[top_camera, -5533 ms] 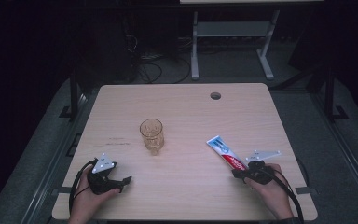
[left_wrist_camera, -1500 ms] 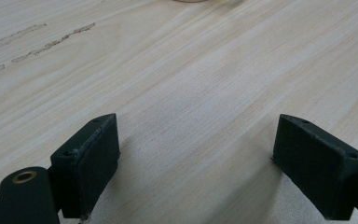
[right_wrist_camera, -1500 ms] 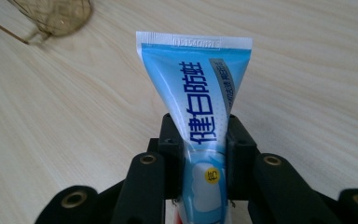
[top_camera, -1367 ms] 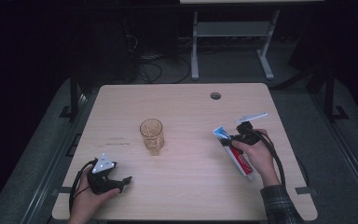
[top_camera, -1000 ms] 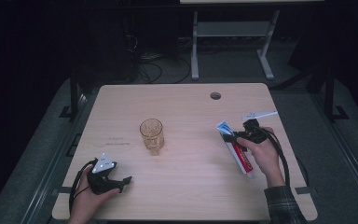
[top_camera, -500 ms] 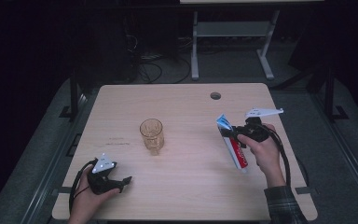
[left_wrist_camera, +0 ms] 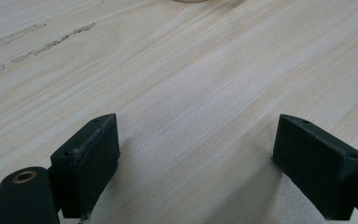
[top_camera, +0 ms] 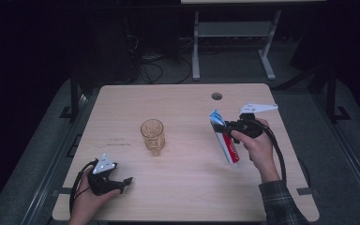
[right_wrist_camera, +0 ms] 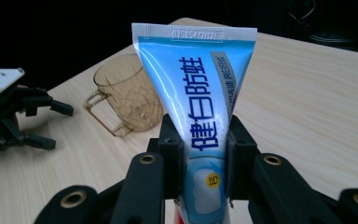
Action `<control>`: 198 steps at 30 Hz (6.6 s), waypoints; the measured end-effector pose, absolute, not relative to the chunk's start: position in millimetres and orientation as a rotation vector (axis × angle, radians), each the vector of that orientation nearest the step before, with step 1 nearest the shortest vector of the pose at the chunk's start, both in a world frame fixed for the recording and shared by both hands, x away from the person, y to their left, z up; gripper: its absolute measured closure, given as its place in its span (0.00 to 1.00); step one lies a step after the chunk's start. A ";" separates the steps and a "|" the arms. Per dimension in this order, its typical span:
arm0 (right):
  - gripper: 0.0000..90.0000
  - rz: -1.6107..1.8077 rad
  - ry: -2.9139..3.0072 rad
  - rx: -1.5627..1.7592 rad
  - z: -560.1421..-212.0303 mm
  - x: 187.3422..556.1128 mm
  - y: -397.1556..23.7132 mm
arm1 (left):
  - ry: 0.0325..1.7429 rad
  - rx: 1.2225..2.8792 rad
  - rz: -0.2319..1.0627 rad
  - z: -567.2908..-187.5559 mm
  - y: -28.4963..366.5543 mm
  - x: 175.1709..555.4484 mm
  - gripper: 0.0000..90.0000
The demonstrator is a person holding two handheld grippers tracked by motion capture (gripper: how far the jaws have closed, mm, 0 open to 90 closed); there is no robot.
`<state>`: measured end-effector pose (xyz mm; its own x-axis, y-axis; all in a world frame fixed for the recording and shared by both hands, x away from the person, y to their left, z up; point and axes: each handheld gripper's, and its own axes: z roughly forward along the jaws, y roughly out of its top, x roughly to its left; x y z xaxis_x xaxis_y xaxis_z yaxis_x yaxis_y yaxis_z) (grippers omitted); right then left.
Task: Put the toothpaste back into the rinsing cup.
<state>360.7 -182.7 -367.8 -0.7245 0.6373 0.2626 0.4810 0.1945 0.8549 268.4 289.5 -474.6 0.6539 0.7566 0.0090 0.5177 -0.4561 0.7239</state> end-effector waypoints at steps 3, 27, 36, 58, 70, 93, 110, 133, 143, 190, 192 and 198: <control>0.81 1.566 2.306 1.076 -365.6 363.0 -178.2 | 0.985 2.159 0.431 -474.6 289.4 268.4 0.15; 0.80 1.652 2.325 0.933 -331.5 387.7 -130.2 | 0.982 2.156 0.430 -474.8 289.2 268.4 0.15; 0.80 1.670 2.342 0.867 -316.6 396.7 -104.9 | 0.981 2.157 0.429 -474.8 289.2 268.4 0.15; 0.79 1.689 2.380 0.753 -291.3 416.0 -45.0 | 0.974 2.161 0.427 -474.8 289.2 268.4 0.15; 0.79 1.691 2.382 0.698 -276.4 424.0 -12.4 | 0.971 2.166 0.425 -474.5 289.2 268.2 0.15; 0.79 1.703 2.405 0.661 -281.7 449.0 39.4 | 0.962 2.166 0.417 -474.7 288.7 267.9 0.15; 0.79 1.678 2.445 0.675 -309.3 455.0 46.2 | 0.960 2.165 0.416 -474.8 288.5 267.6 0.15; 0.78 1.607 2.536 0.716 -358.7 450.2 46.7 | 0.957 2.170 0.416 -474.6 288.7 267.4 0.15; 0.77 1.570 2.563 0.731 -370.6 447.6 41.3 | 0.959 2.169 0.418 -474.7 288.6 267.3 0.15; 0.38 1.512 2.360 0.858 -374.1 384.0 -102.5 | 0.961 2.166 0.419 -474.6 288.6 267.0 0.15; 0.38 1.502 2.350 0.870 -378.0 379.3 -108.7 | 0.961 2.167 0.419 -474.6 288.6 267.1 0.15; 0.37 1.468 2.332 0.902 -391.5 364.1 -127.3 | 0.961 2.167 0.420 -474.6 288.6 267.0 0.15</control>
<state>364.1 -127.3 -391.5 -0.7801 0.6145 0.1176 0.3719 0.3042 0.8770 267.0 288.6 -474.6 0.6692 0.7431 0.0064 0.5091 -0.4647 0.7245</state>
